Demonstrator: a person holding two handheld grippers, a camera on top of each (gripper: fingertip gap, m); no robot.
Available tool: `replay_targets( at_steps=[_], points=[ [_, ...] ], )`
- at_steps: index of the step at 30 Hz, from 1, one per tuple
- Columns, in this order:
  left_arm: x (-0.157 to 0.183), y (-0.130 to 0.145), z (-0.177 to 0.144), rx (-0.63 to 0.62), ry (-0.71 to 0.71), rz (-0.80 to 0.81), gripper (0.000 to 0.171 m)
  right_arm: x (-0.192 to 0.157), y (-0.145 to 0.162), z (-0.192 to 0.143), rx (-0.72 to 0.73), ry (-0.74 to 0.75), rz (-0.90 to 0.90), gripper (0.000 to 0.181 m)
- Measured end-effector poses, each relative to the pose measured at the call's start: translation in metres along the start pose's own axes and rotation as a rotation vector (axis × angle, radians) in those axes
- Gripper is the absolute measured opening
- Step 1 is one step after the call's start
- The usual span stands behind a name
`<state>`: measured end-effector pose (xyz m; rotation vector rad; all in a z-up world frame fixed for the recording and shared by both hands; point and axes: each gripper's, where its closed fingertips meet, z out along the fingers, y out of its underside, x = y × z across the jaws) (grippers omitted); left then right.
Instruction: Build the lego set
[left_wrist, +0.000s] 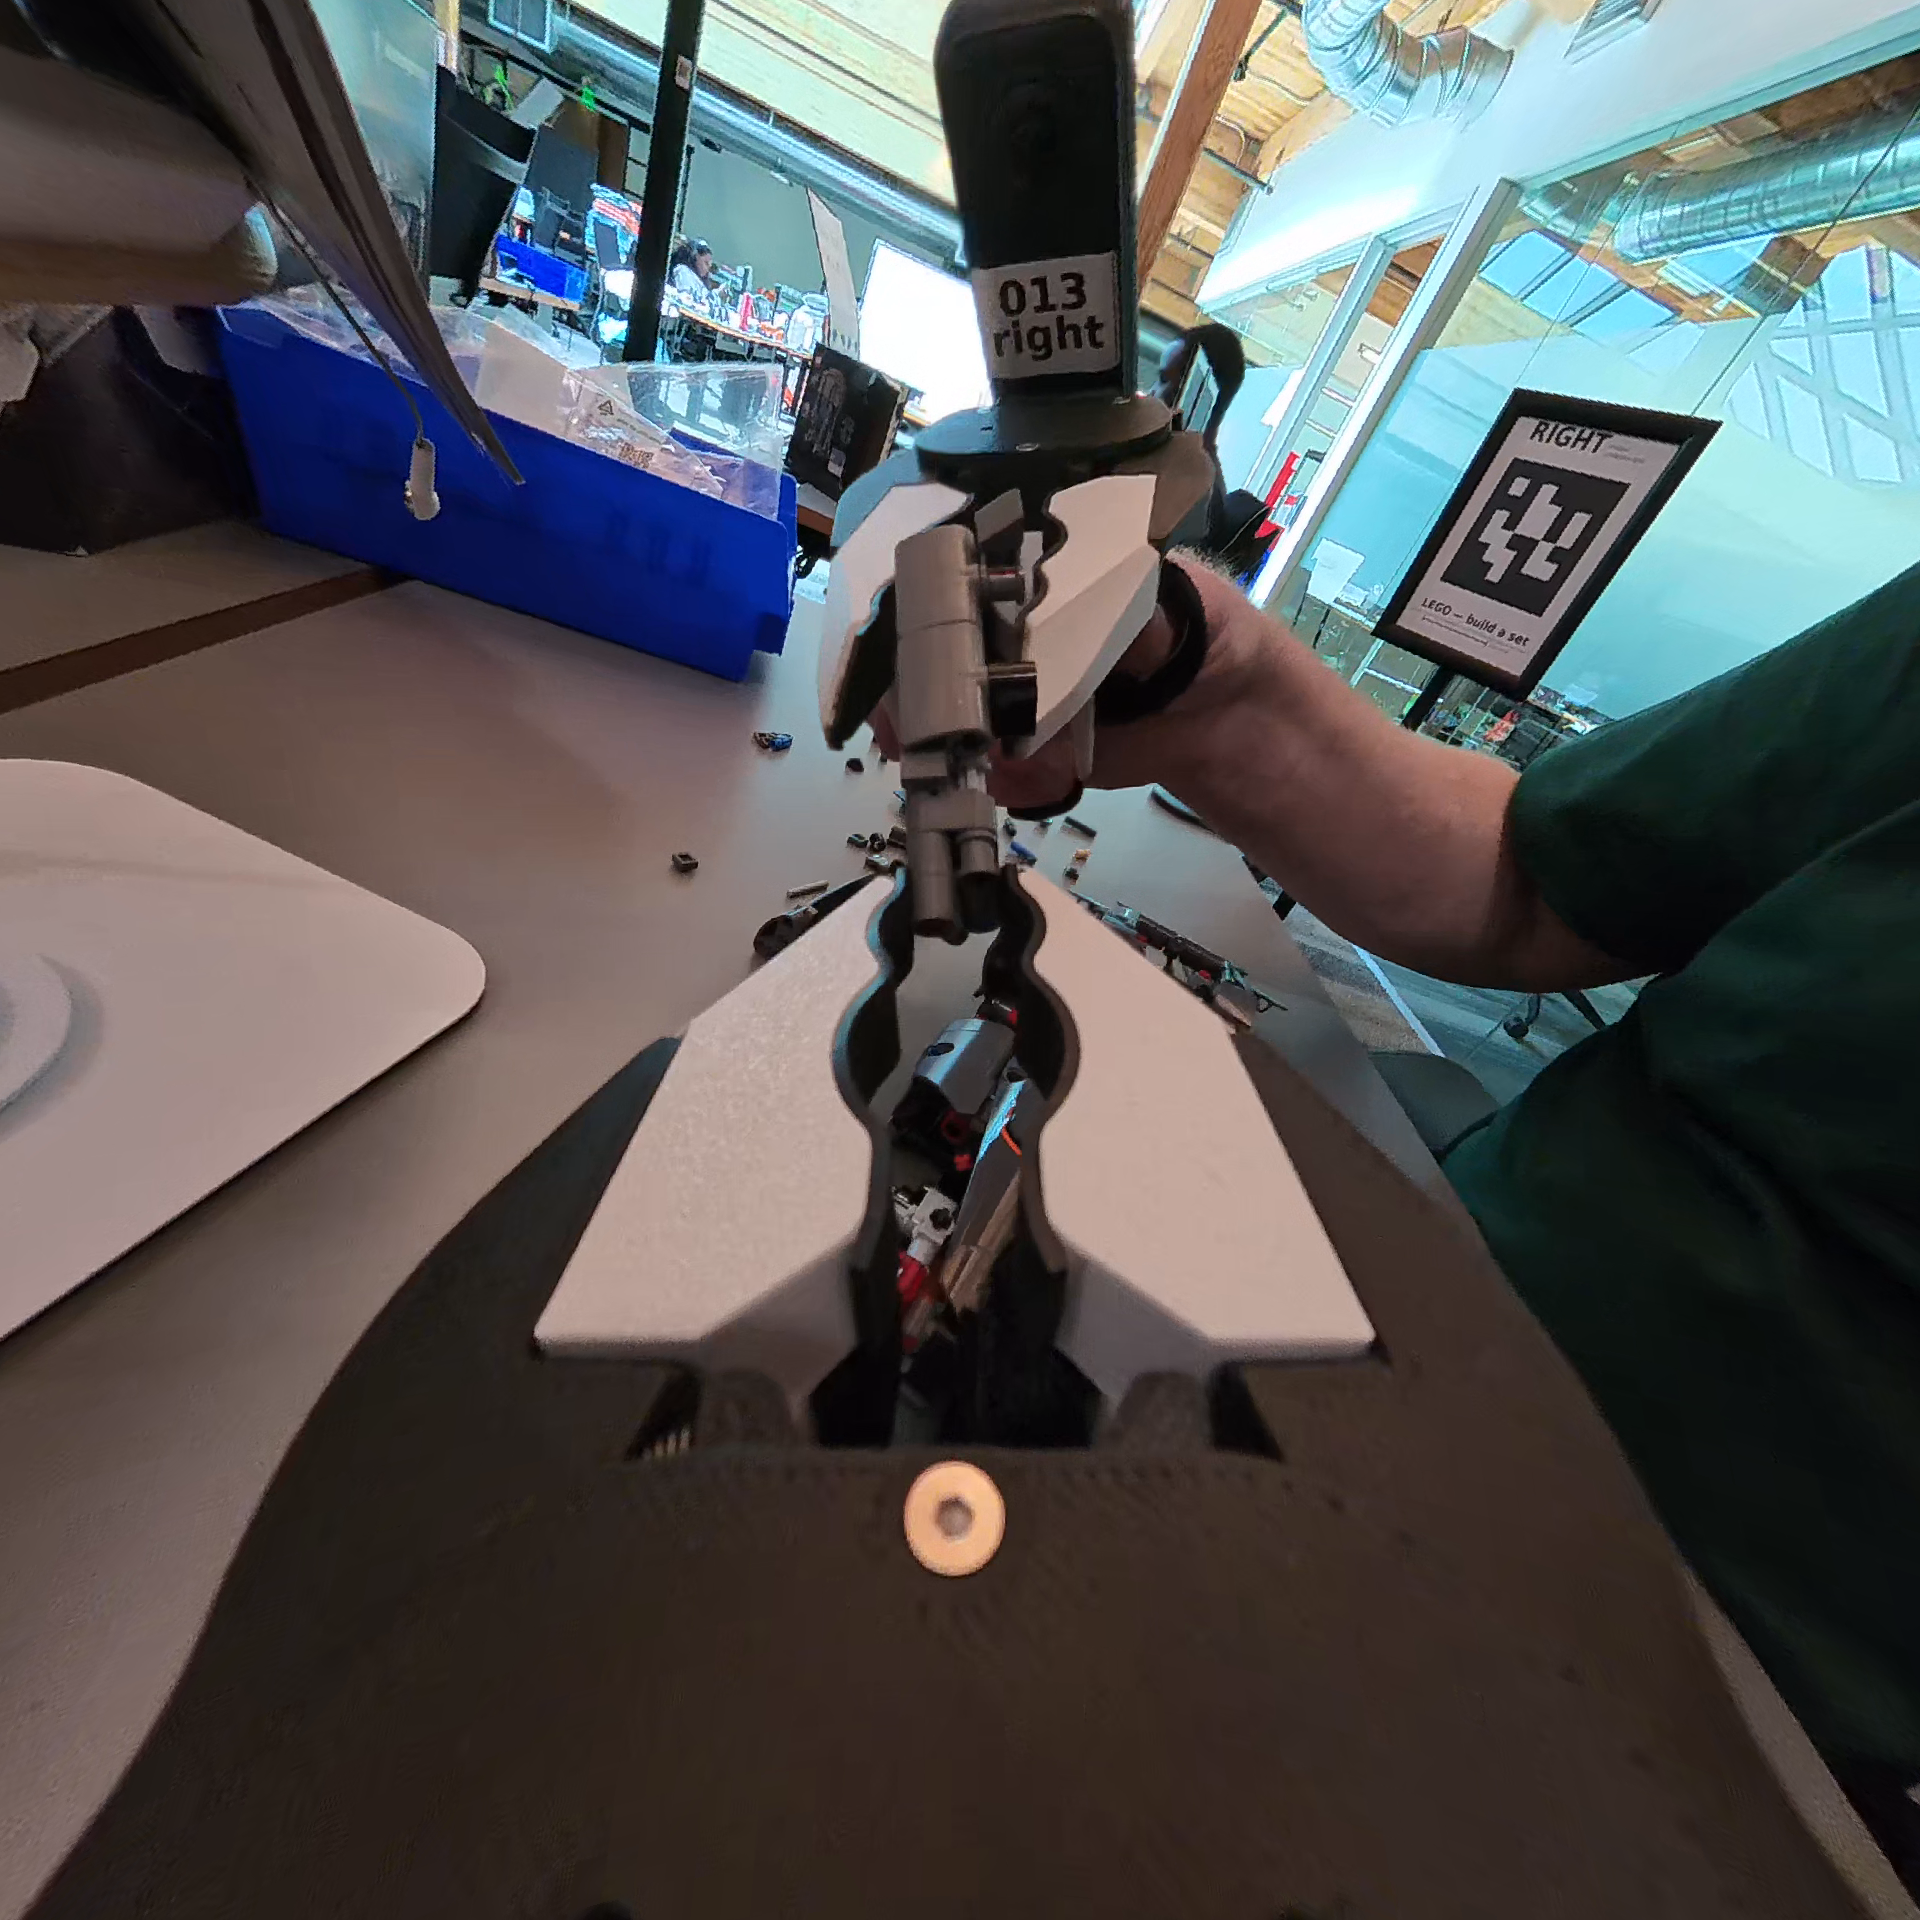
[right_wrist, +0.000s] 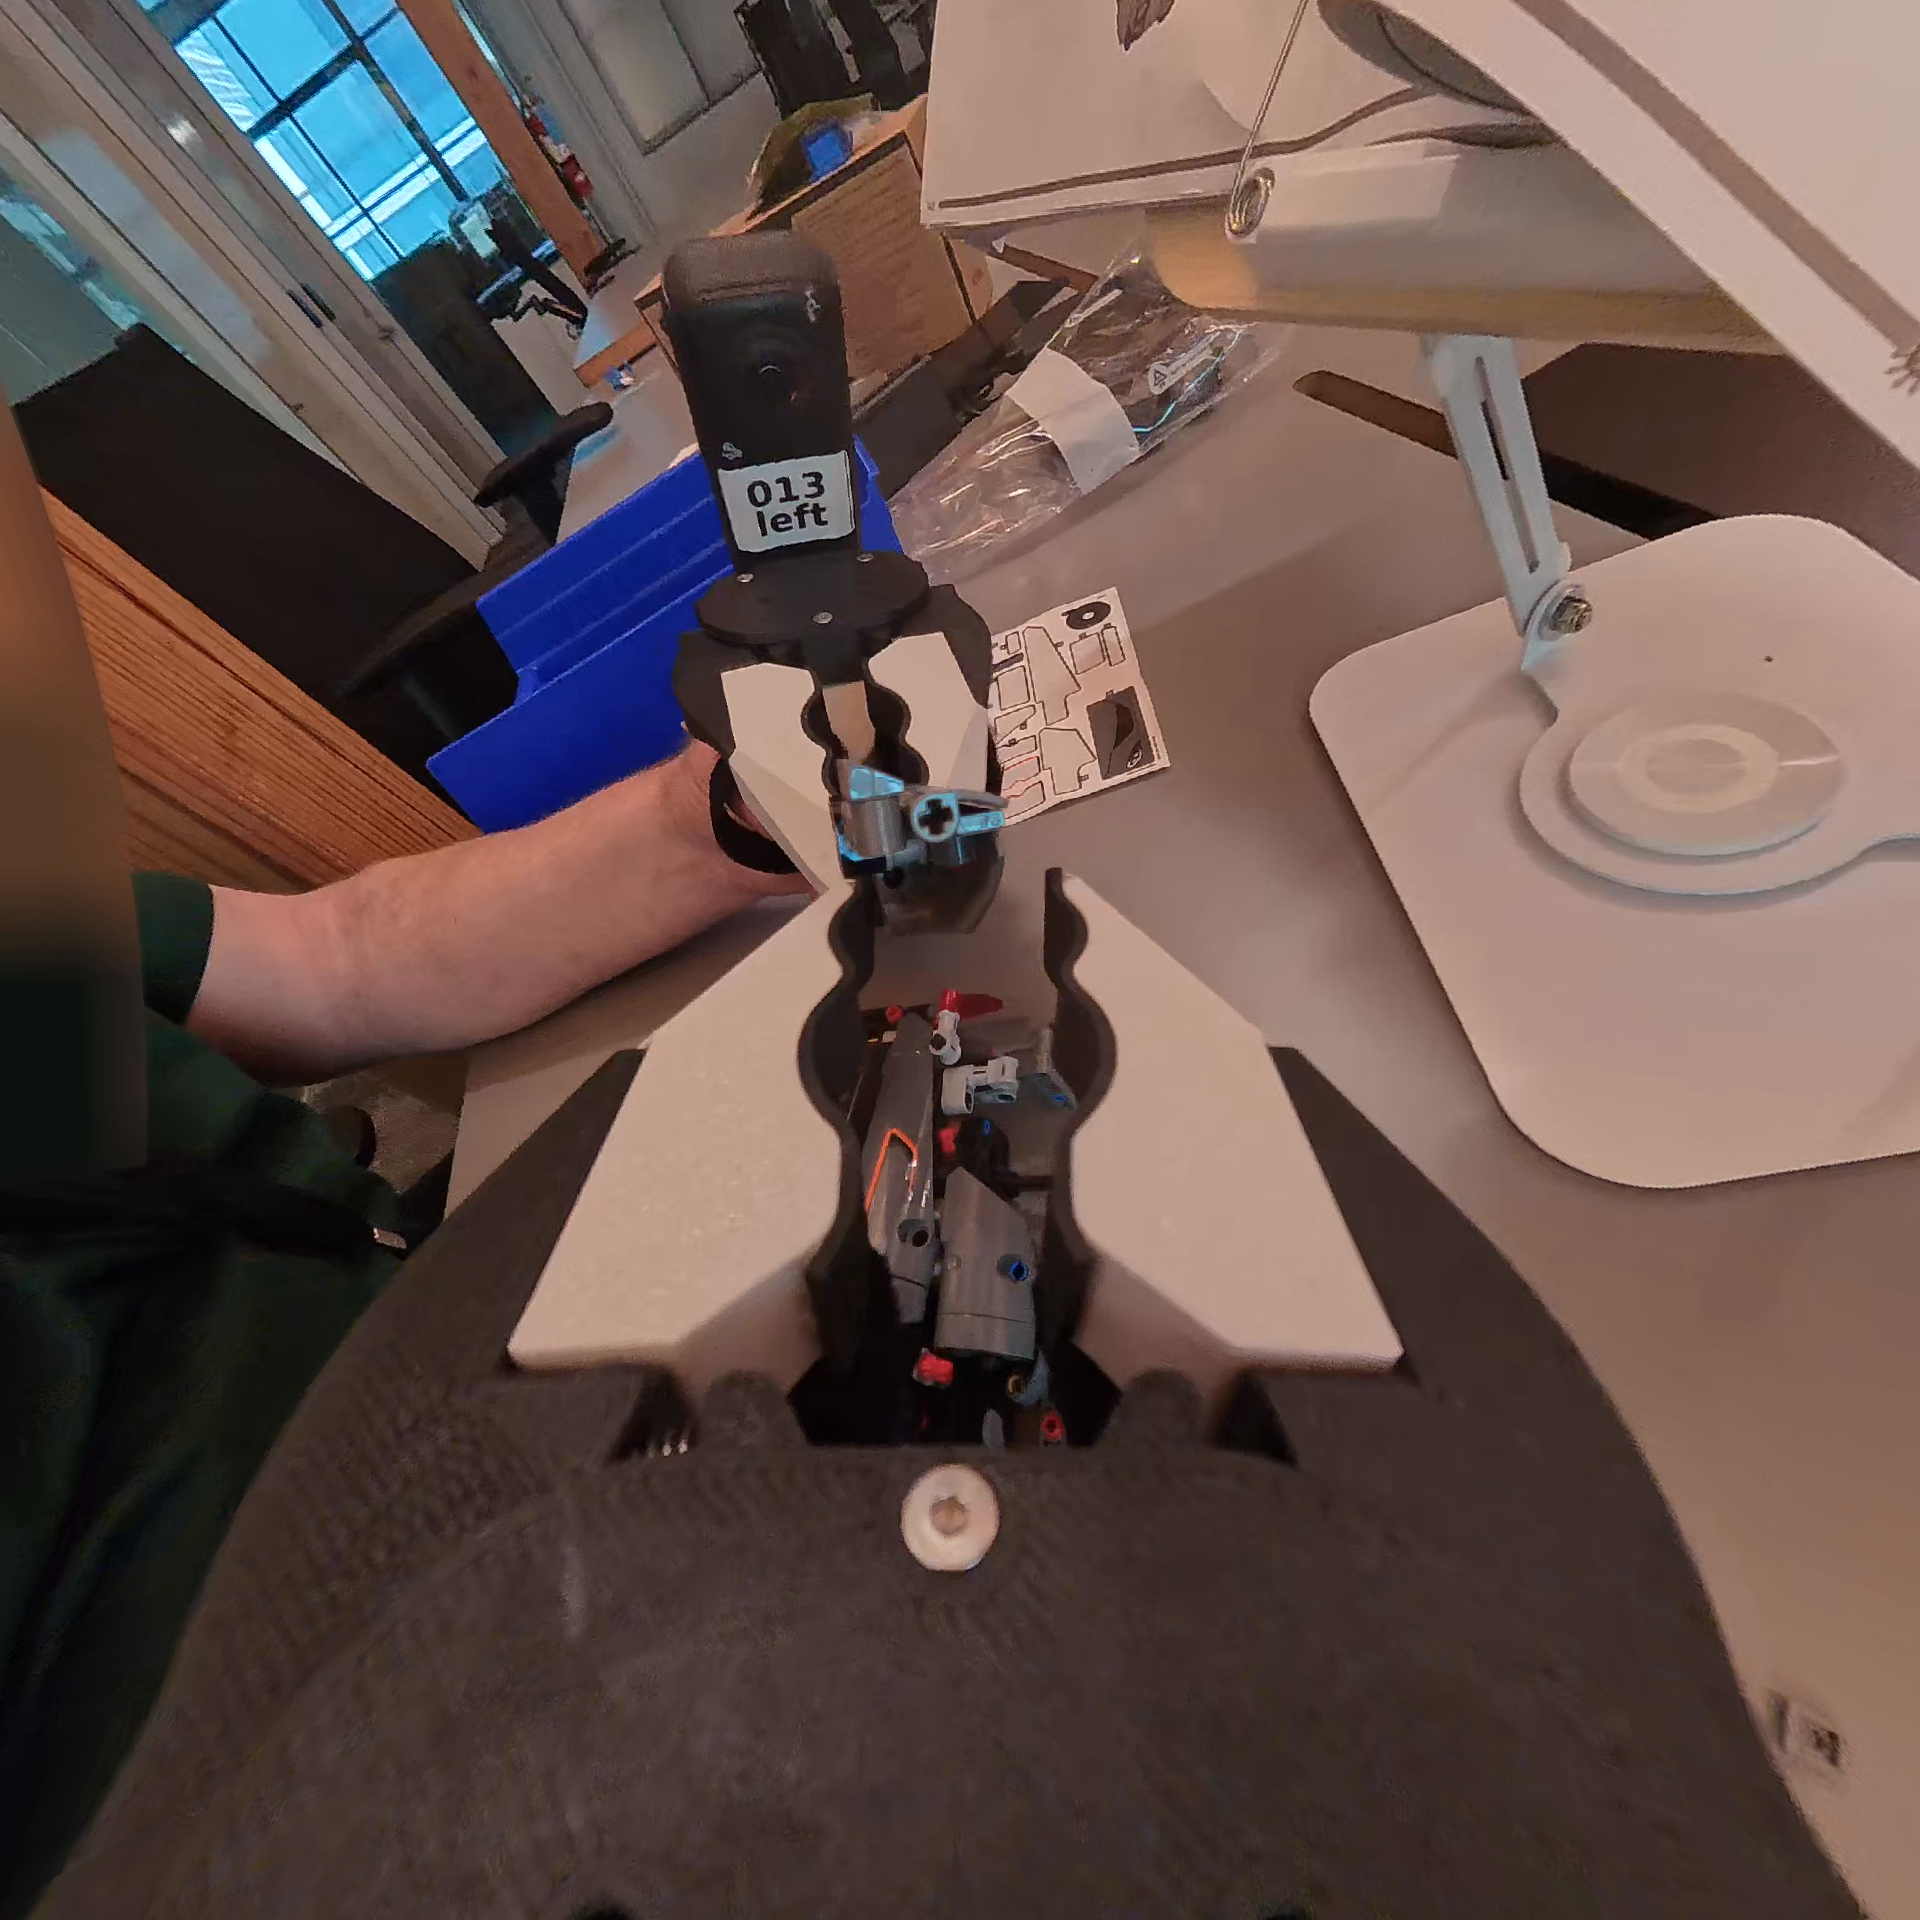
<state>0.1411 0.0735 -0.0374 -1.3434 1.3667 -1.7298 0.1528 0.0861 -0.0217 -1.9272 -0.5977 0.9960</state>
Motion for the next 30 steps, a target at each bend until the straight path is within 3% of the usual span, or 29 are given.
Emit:
replay_targets(
  at_steps=[14,24,30],
  points=[
    [0.002,0.001,0.001,-0.01,0.009,0.006,0.013,-0.005,0.004,0.008,-0.004,-0.036,0.018,0.012],
    [0.02,-0.015,-0.003,0.085,0.123,-0.02,0.013,-0.023,-0.008,0.01,0.06,-0.061,0.02,0.02],
    [0.031,-0.028,-0.005,0.141,0.189,-0.042,0.014,-0.037,-0.02,0.007,0.114,-0.091,0.013,0.01]
  ],
)
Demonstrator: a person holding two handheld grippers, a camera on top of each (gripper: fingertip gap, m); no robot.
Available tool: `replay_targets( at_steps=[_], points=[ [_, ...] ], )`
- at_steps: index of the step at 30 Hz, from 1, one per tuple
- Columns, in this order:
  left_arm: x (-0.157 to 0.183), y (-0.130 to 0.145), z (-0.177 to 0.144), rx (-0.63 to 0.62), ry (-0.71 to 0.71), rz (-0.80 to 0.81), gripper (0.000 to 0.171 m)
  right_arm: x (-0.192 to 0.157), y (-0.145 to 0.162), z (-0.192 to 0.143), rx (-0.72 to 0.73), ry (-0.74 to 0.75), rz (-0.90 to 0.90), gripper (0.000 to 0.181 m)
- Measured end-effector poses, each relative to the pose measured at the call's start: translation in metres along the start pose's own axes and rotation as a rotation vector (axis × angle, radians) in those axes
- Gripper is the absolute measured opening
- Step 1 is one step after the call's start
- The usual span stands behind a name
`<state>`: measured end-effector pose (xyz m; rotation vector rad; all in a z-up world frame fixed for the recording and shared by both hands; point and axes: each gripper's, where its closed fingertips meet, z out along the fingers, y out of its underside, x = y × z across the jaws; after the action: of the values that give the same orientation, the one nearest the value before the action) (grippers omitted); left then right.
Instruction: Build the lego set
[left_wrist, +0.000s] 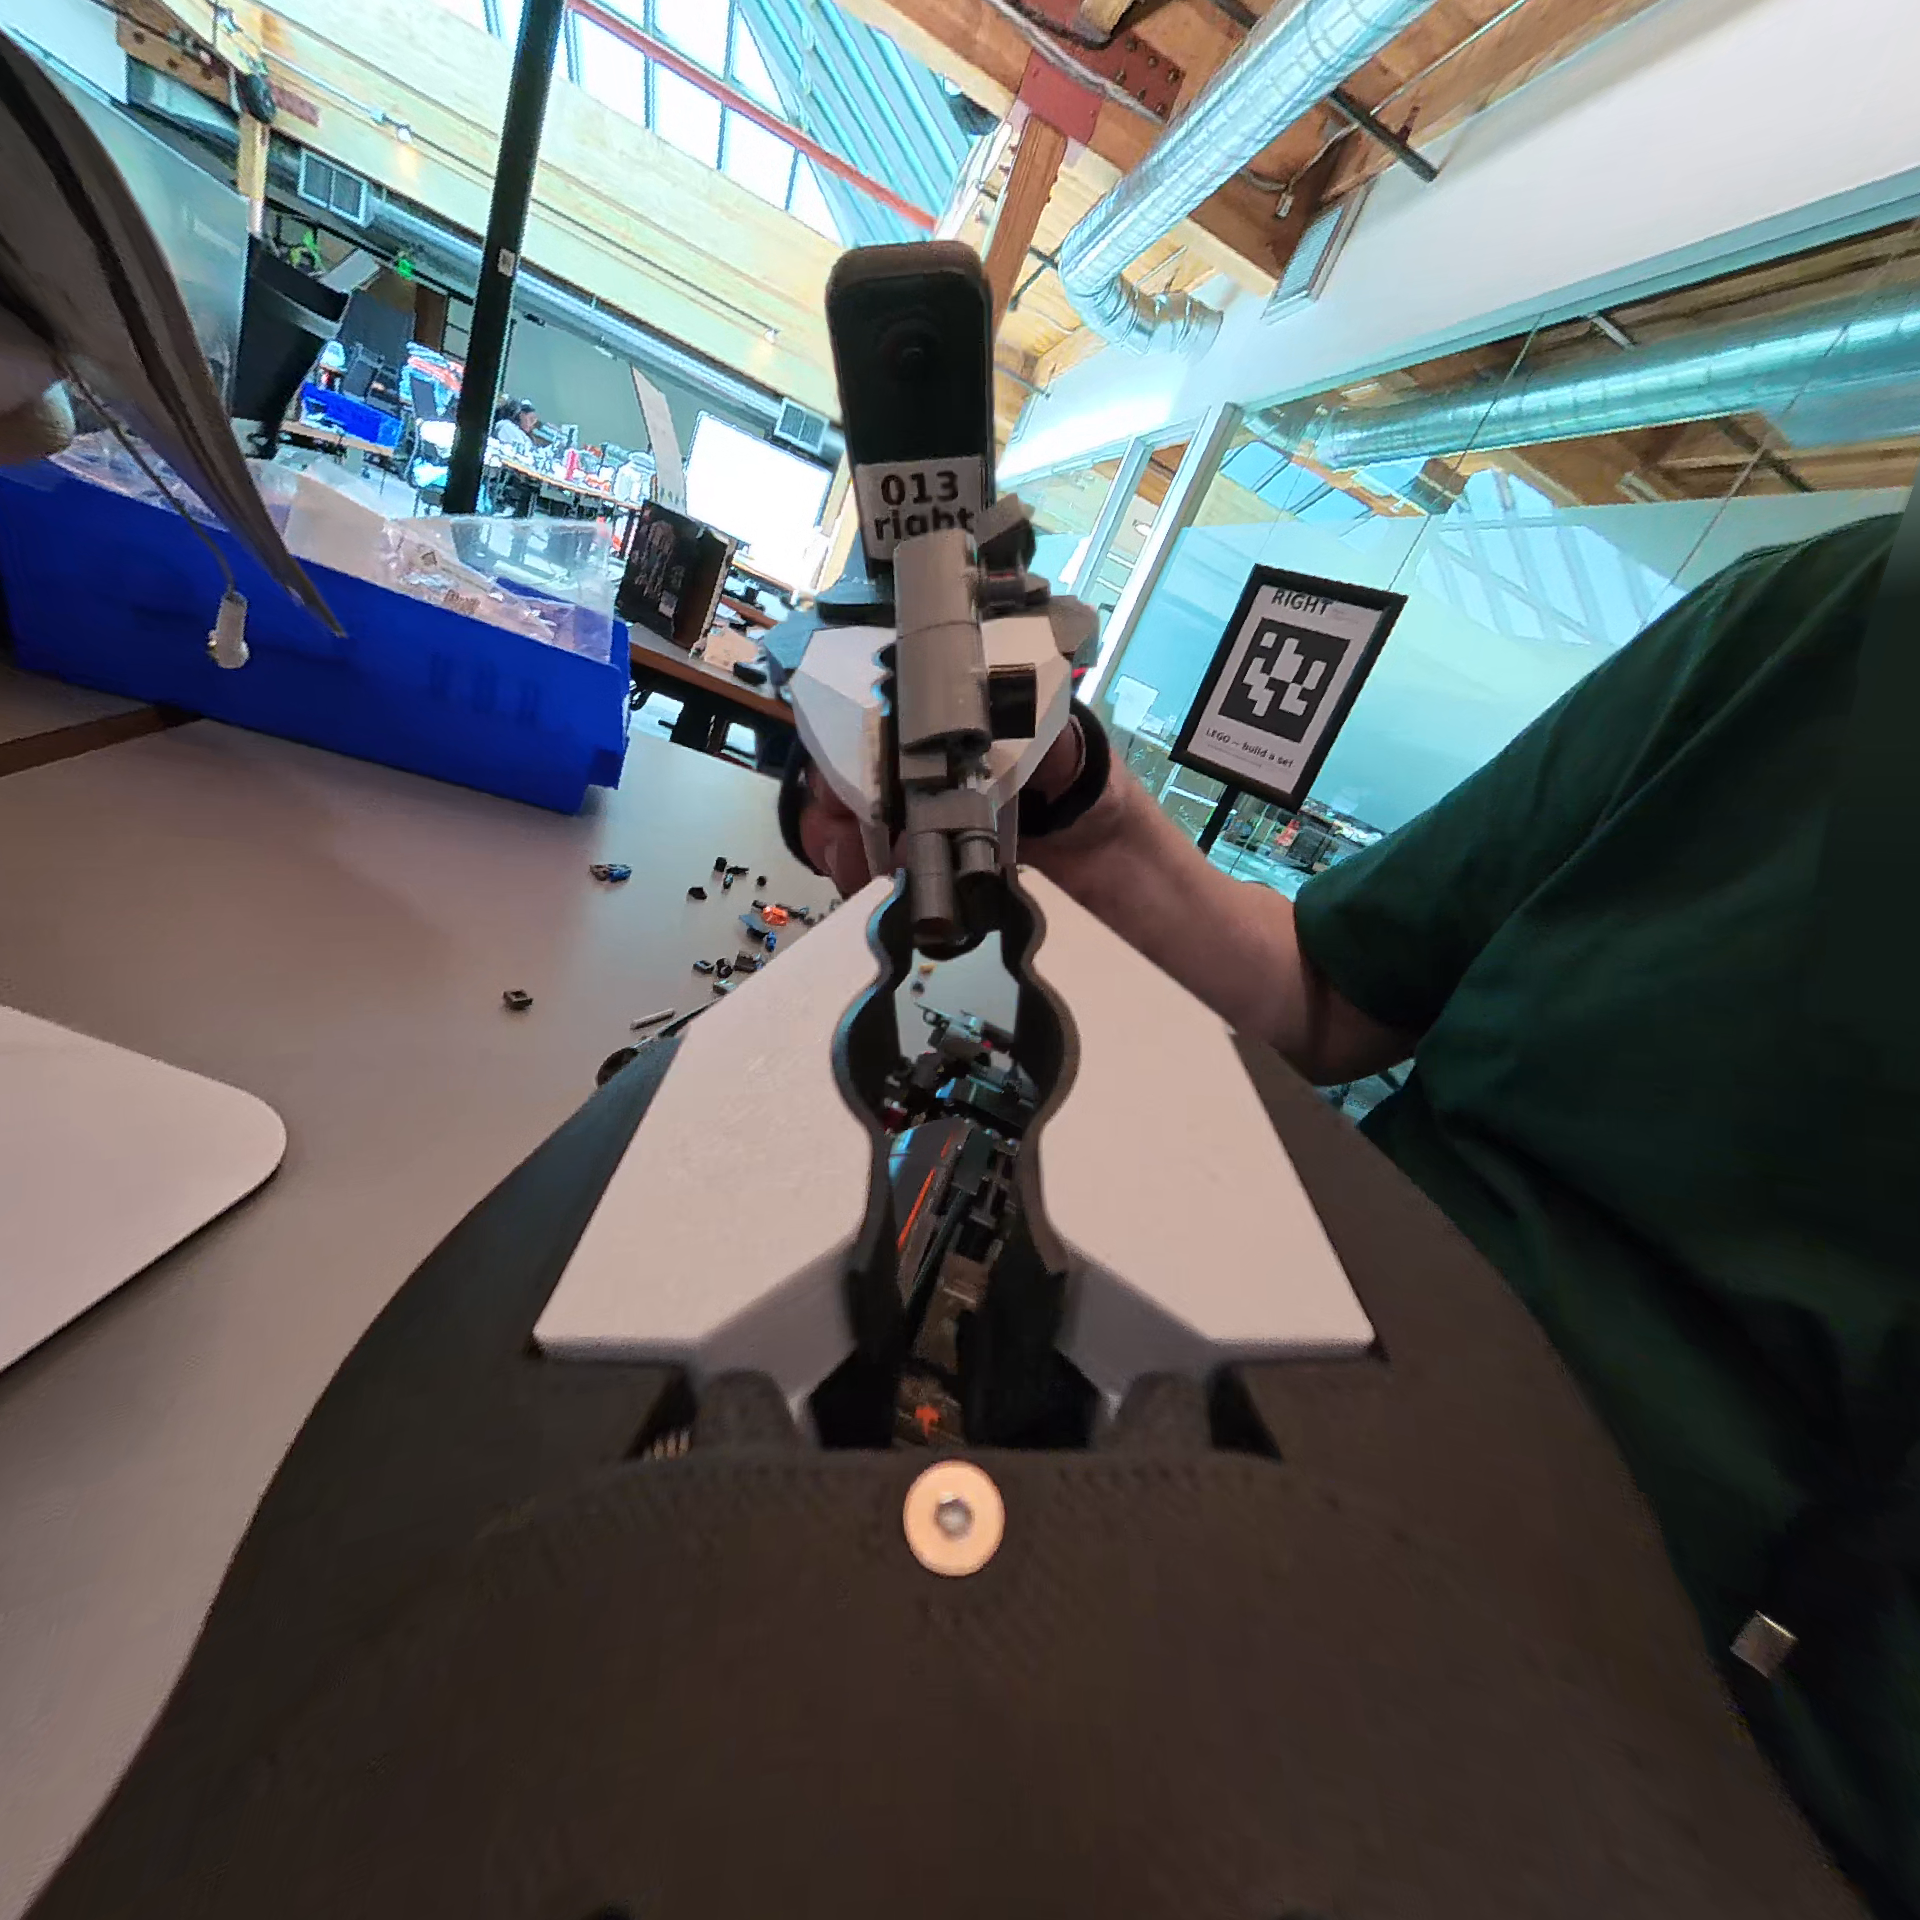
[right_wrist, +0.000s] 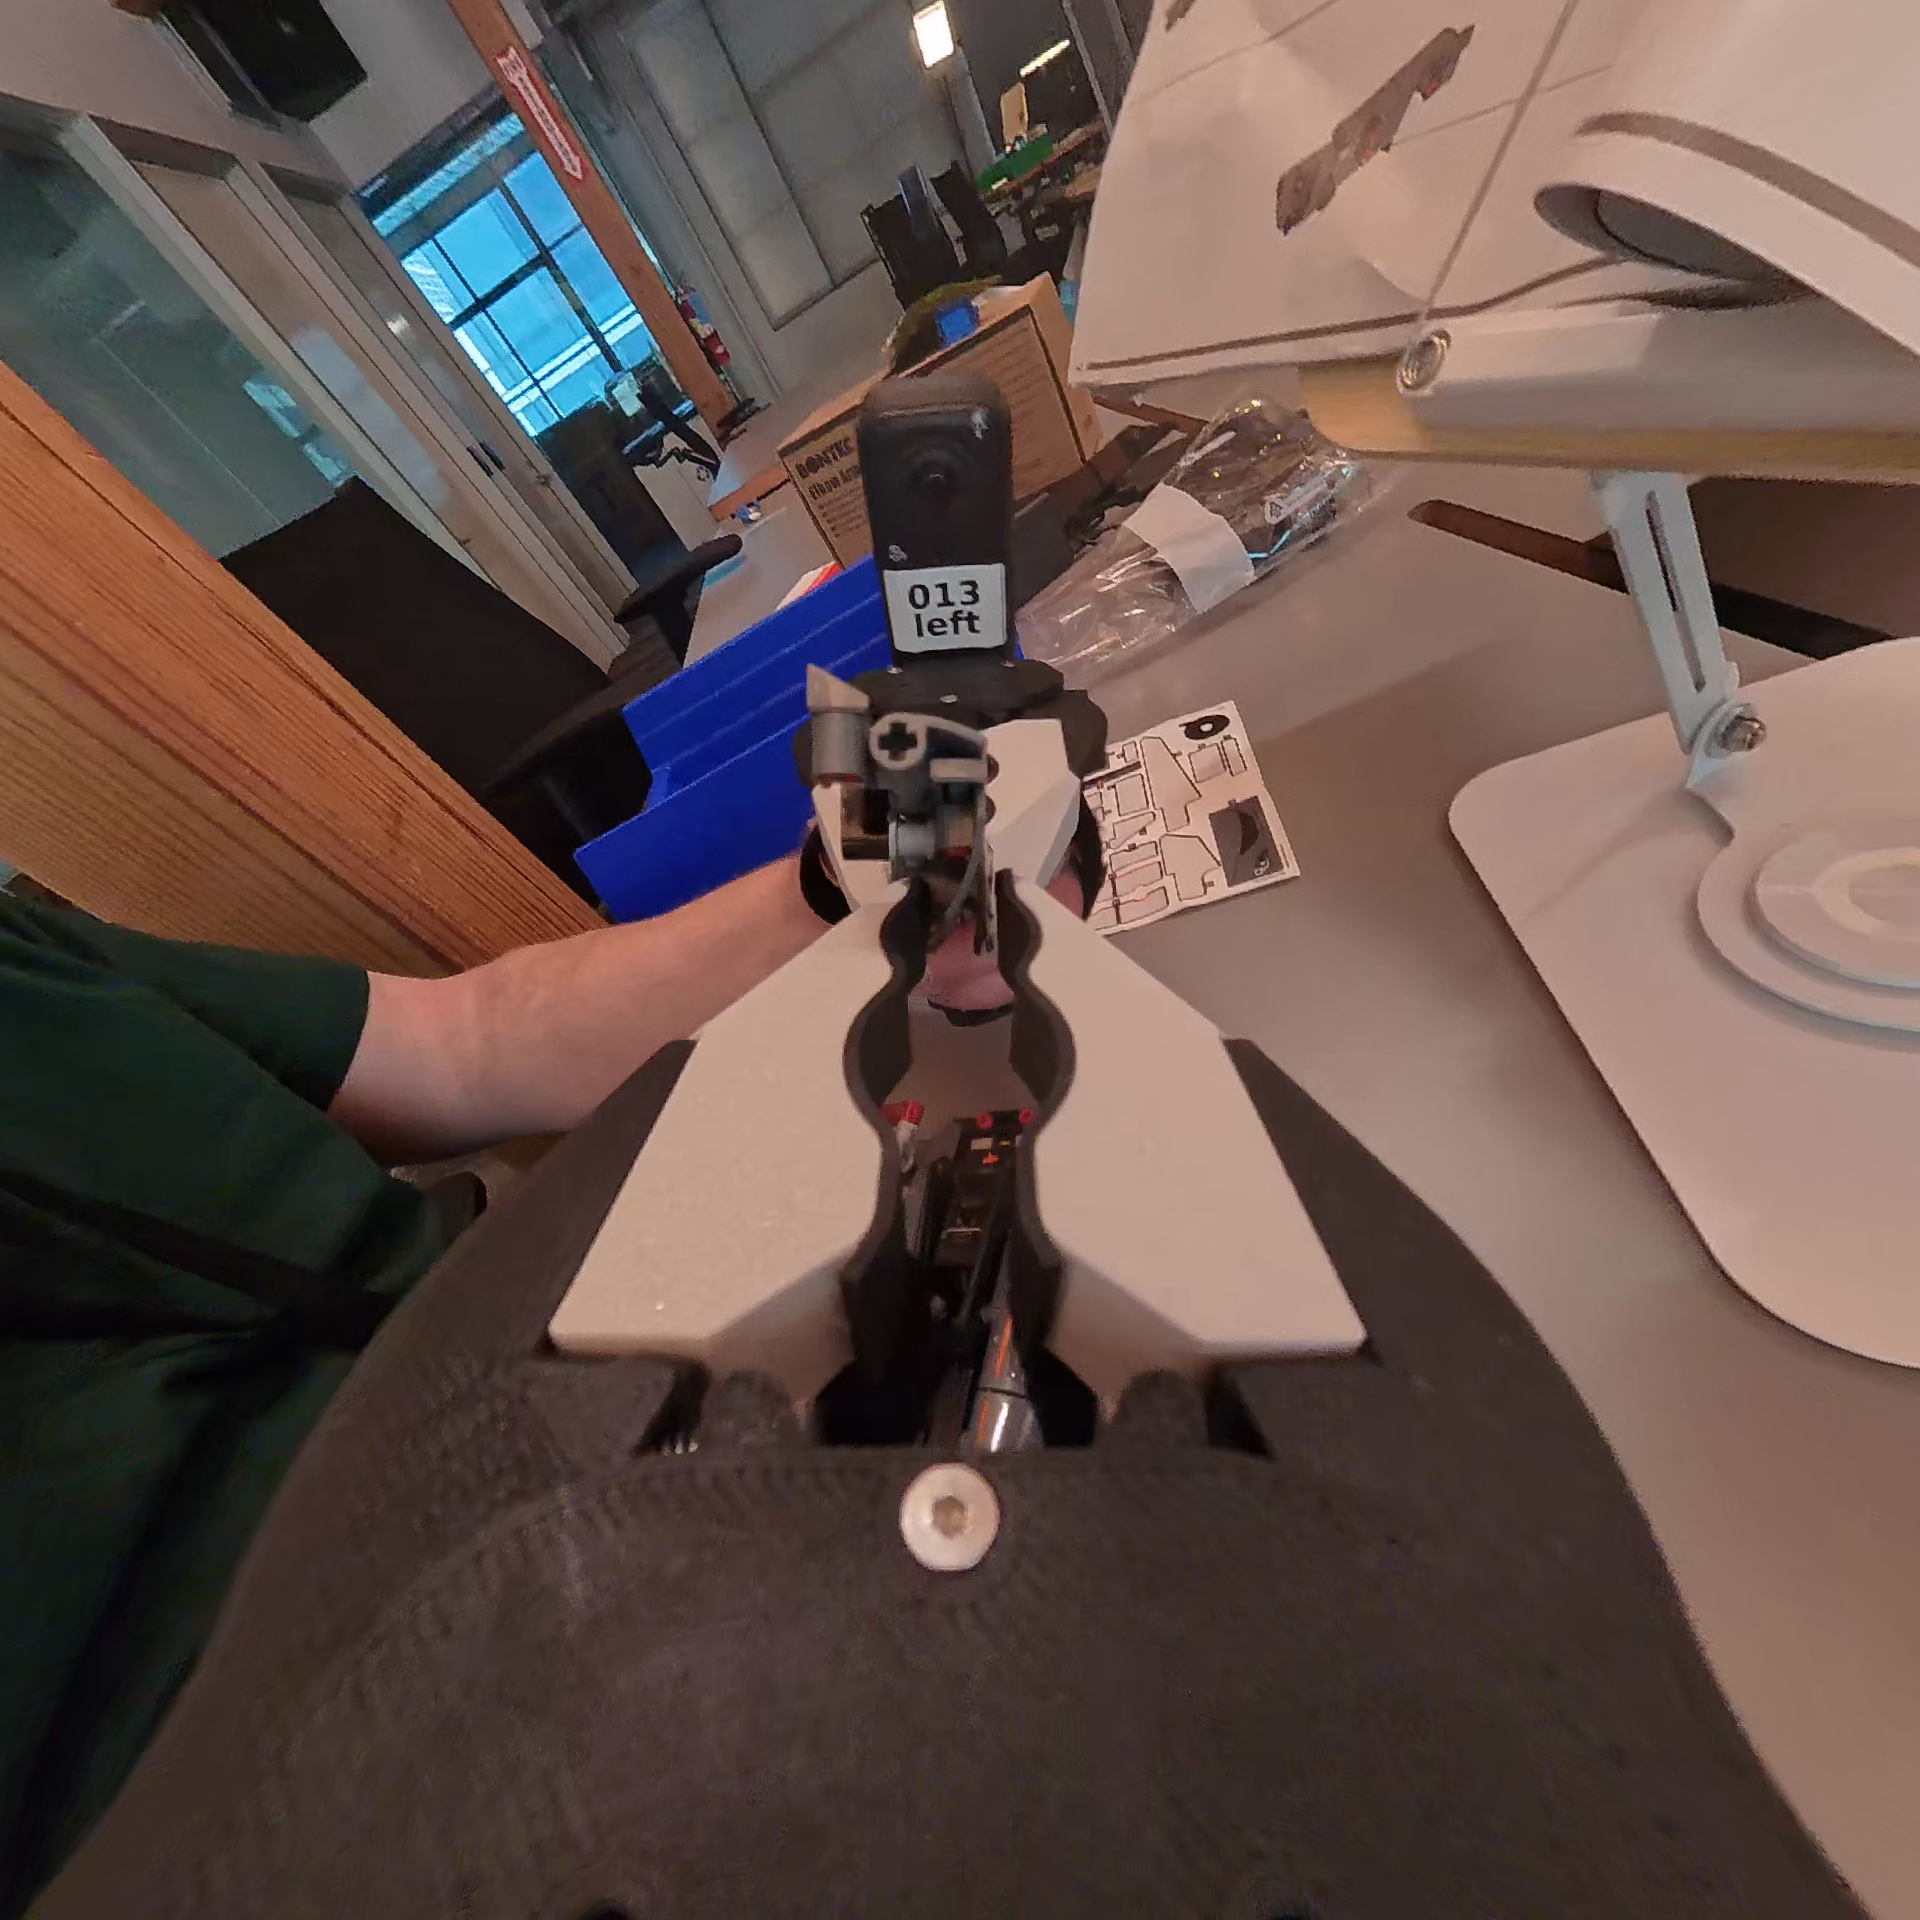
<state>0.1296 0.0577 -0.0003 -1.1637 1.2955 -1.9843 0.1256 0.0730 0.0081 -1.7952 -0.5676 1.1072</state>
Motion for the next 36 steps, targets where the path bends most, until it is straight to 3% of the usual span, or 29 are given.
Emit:
replay_targets(
  at_steps=[12,24,36],
  points=[
    [0.015,-0.016,-0.001,0.106,0.125,-0.038,0.014,-0.017,-0.014,0.003,-0.032,0.164,-0.104,0.005],
    [0.016,-0.022,0.001,0.056,-0.043,0.056,0.016,-0.016,-0.021,0.0,0.108,0.031,0.059,0.0],
    [0.004,-0.025,-0.01,0.024,-0.129,-0.044,0.015,-0.005,-0.023,-0.001,0.169,0.018,0.081,0.003]
  ],
)
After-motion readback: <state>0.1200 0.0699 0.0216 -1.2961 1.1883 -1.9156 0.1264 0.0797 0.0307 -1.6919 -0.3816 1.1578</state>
